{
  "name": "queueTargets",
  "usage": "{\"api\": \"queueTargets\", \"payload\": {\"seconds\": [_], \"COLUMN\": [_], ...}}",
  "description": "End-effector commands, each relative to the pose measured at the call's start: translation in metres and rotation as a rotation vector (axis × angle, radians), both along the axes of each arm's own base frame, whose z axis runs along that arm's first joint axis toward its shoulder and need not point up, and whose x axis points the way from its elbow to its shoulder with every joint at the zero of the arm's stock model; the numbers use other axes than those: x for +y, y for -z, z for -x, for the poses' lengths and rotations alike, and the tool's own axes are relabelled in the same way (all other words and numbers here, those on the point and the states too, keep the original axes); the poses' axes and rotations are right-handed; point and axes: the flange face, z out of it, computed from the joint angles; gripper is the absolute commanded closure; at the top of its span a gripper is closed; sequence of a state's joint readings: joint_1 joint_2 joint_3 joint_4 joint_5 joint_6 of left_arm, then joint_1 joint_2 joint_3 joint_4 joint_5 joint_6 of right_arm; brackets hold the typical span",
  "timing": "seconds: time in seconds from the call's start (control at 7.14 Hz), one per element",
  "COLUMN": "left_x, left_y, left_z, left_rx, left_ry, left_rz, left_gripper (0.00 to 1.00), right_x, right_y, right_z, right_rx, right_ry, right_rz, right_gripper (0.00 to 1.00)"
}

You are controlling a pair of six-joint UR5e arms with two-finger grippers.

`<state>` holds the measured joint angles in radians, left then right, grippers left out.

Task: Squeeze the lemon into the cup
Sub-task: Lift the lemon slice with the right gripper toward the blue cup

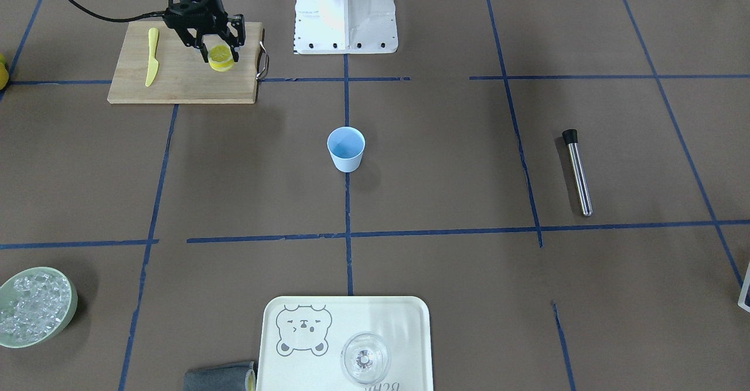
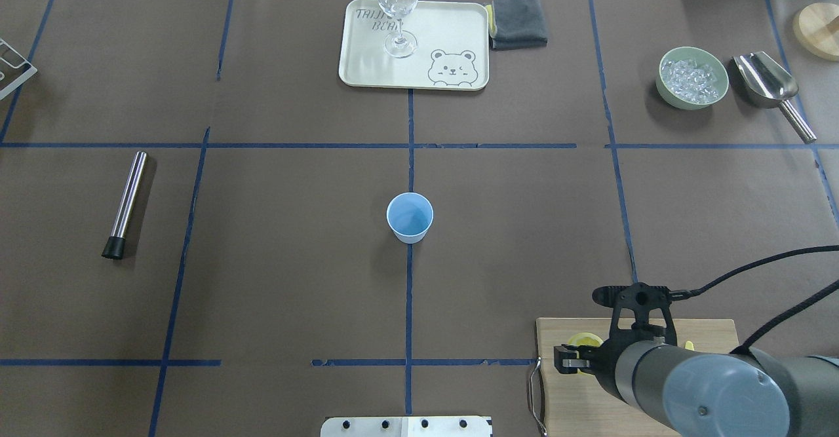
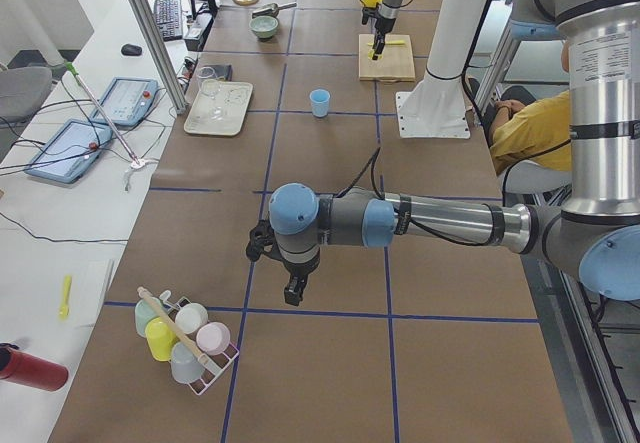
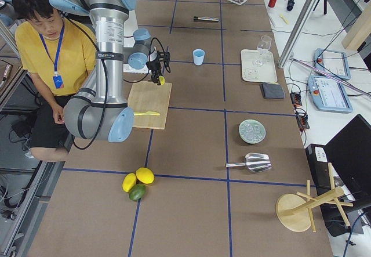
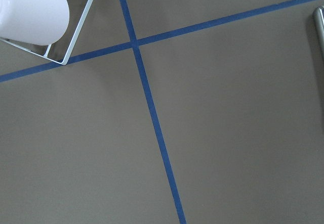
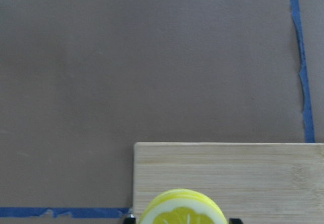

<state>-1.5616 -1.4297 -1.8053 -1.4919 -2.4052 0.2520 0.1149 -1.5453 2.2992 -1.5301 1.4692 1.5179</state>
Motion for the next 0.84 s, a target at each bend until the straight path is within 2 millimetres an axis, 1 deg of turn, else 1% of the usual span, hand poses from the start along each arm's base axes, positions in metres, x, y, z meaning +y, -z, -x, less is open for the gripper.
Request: {"api": "queueTargets", "payload": {"seconds": [0.0, 0.14, 0.28, 0.42, 0.56, 0.7], "left_x": [0.0, 0.0, 0.0, 0.0, 0.001, 0.001], "left_y": [-0.001, -0.001, -0.001, -0.001, -0.001, -0.002], "left_z": [0.0, 0.0, 0.0, 0.001, 0.001, 0.001], "left_rx": [0.0, 0.0, 0.0, 0.0, 0.0, -0.002], "left_ry": [-0.001, 0.0, -0.001, 0.002, 0.002, 0.002], "left_rz": [0.0, 0.001, 0.0, 0.001, 0.003, 0.004], "left_gripper": [0.0, 0.0, 0.0, 0.0, 0.0, 0.0], "right_x": [-0.028, -0.057, -0.093, -0.125, -0.16, -0.201], "right_y": [0.087, 0.125, 0.157, 0.178, 0.203, 0.227], "right_z": [0.033, 0.05, 0.063, 0.074, 0.097, 0.124], "right_rx": [0.019, 0.015, -0.018, -0.027, -0.012, 0.013], "right_ry": [-0.02, -0.056, -0.073, -0.102, -0.123, -0.154], "right_rz": [0.032, 0.05, 0.089, 0.106, 0.094, 0.11], "right_gripper": [1.0, 1.0, 1.0, 1.0, 1.0, 1.0]}}
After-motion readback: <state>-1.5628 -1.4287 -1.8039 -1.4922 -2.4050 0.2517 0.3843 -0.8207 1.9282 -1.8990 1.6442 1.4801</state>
